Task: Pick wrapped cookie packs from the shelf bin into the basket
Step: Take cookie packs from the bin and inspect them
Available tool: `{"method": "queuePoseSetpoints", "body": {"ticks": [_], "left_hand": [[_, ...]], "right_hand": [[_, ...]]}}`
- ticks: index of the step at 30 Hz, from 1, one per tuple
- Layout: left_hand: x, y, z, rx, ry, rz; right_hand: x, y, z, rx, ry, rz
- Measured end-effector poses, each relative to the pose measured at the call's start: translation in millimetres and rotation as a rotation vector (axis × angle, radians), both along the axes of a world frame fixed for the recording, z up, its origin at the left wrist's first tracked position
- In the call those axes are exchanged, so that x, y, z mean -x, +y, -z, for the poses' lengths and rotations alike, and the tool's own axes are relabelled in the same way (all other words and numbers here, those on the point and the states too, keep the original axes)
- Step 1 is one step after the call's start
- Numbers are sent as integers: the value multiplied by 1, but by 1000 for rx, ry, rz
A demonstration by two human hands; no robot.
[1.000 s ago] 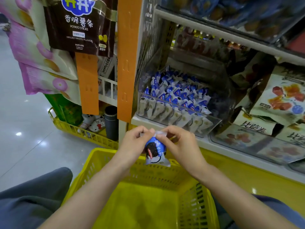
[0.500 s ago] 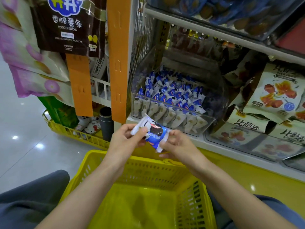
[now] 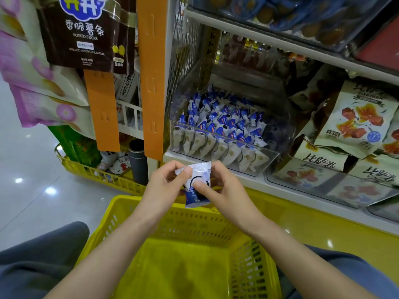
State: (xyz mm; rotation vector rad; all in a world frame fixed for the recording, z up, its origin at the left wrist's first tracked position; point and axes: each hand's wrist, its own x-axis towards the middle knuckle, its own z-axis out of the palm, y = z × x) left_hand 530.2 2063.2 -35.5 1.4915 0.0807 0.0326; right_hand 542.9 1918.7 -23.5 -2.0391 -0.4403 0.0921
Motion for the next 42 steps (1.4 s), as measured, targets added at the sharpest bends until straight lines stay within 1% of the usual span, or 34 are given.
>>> {"method": "queuePoseSetpoints", "body": {"ticks": [3,5,7,9,10,11,12,16,17,18,19,22,23,24,27,30,32,35,36,37,39,40,42], "left_hand": [[-1,-1,-1,15,19,-6],[-2,-1,0,18,30,-10],[-3,-1,1,9,36,-42],[-4,0,3,24,42,-105],[-4,1,3,27,43,-132],[-5,0,4,26,46,-150],[-5,0,5,12,45,-164],[-5,-3,5,-12,126,-163],[-4,-5,4,-14,151,-131],[-3,-6,3,-16,167,-92],[-3,-8,2,-8,178,-58],[0,-10,2,49,164,1],[1,-9,1,54,144,5],[1,-7,1,49,115,1],[0,-2,0,14,27,-13],[-3,5,-2,-38,-29,3],[-3,7,-2,-98,-54,11],[-3,7,-1,-162,-63,-40],[-3,7,0,-140,-29,-73],[-3,5,-2,-64,37,-90],[-3,3,-7,146,202,-30],[-2,2,-8,231,250,21],[-1,2,-11,312,222,58]], "right_hand": [[3,-1,2,114,-162,-9],[2,-1,3,150,-194,-9],[1,0,3,45,-75,15],[0,3,3,-91,149,24],[0,5,3,-129,248,21],[1,6,4,-129,276,23],[1,6,6,-103,240,41],[0,3,6,49,-80,173],[0,2,7,71,-117,192],[0,2,7,65,-103,210],[0,4,7,3,-35,226],[0,10,1,-387,343,237],[-1,10,0,-436,408,231],[-2,8,-2,-416,425,223],[-5,2,-6,-294,369,201],[-6,0,-11,-302,318,172],[-6,-1,-11,-251,223,142],[-4,-2,-9,-135,5,136],[-3,-3,-8,-96,-90,137],[-2,-4,-6,-52,-192,127],[0,-6,-3,62,-364,85],[0,-7,-1,121,-417,62],[-1,-8,2,185,-419,13]]}}
